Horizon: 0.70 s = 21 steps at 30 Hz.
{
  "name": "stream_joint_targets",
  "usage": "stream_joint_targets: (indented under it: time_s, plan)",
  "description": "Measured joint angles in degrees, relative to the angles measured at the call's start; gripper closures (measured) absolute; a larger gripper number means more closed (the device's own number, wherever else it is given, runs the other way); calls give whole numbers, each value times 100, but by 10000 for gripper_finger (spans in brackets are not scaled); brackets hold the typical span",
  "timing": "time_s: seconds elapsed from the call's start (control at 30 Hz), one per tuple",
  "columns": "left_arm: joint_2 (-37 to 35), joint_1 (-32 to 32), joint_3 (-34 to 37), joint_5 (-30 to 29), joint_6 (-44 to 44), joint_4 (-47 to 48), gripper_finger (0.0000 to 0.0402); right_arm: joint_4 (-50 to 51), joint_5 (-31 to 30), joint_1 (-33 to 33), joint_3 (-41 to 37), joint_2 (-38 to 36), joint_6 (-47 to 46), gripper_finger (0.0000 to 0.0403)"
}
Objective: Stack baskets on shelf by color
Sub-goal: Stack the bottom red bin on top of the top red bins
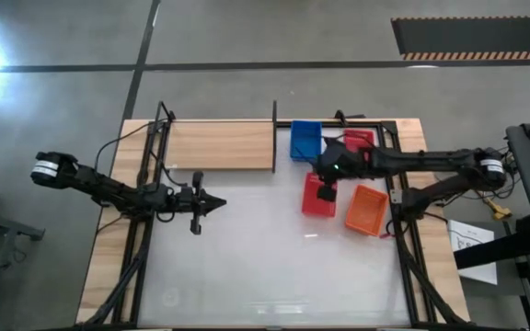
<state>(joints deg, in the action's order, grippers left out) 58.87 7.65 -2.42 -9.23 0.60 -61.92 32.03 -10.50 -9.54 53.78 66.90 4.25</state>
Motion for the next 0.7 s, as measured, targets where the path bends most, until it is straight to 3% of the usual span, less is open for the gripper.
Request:
stream_joint_targets:
  time_s: [0.33,0.57,0.7]
  plan:
    - [0,-6,2,0,0,98,402,-2372,44,911,-1232,-463,-895,394]
    - [0,-6,2,-36,0,95,402,-1755,90,1037,-891,-256,-1381,392]
    - [0,-6,2,-134,0,93,402,-1045,-13,1187,-598,-69,-1815,367]
